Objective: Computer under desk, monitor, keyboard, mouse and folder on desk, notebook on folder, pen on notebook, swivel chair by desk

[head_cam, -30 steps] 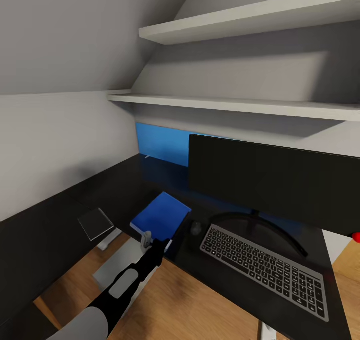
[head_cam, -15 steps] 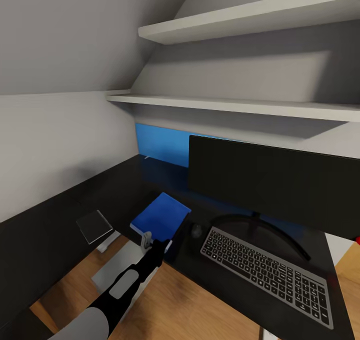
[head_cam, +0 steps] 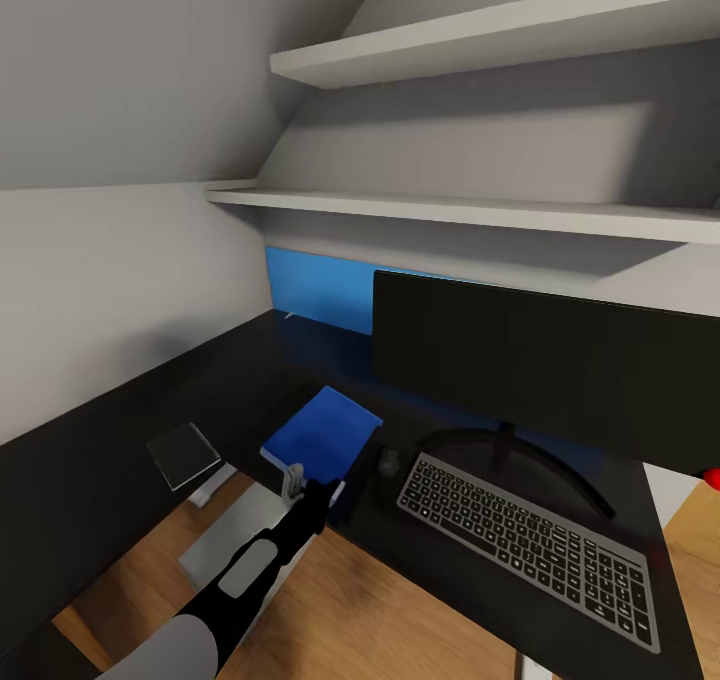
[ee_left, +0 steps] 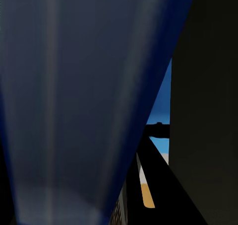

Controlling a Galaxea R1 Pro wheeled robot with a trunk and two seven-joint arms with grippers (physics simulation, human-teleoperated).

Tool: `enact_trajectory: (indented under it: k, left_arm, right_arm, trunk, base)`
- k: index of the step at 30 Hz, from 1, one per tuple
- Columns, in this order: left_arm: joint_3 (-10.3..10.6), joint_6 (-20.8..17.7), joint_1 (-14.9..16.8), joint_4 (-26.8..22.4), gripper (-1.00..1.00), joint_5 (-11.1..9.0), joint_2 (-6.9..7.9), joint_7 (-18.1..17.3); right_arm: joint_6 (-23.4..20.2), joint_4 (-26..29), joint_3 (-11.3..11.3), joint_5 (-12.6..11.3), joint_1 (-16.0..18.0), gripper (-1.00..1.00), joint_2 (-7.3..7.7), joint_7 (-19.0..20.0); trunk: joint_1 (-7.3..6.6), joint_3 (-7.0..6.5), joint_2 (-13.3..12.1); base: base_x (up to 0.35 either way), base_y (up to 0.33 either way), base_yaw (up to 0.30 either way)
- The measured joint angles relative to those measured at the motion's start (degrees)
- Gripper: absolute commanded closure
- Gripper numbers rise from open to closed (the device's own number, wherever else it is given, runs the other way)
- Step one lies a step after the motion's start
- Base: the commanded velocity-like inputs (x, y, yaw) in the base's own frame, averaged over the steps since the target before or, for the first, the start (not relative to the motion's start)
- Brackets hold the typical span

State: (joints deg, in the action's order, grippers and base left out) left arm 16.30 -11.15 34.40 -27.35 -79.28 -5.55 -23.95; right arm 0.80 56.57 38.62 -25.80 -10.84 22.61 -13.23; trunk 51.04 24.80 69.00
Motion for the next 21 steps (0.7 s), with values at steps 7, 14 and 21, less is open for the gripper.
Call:
enact_trajectory:
  k: [7, 14, 21]
  left_arm:
    - [0.01, -0.44, 0.01, 1.07, 1.0, -0.02, 0.0, 0.03]
    - [0.15, -0.63, 0.15, 1.51, -1.0, 0.1, 0.0, 0.02]
    - [0.05, -0.64, 0.17, 1.53, -1.0, -0.21, 0.0, 0.03]
  right_arm:
    - [0.0, 0.0, 0.0, 0.0, -0.01, -1.0, 0.0, 0.0]
    - [0.0, 0.0, 0.0, 0.0, 0.0, -1.0, 0.0, 0.0]
    - [0.0, 0.0, 0.0, 0.0, 0.0, -1.0, 0.0, 0.0]
  trunk:
    - [0.0, 0.0, 0.0]
    - [0.0, 0.0, 0.0]
    - [0.0, 0.0, 0.0]
  base:
    - [0.0, 0.0, -0.001]
    - [0.0, 0.0, 0.0]
    - [0.0, 0.0, 0.0]
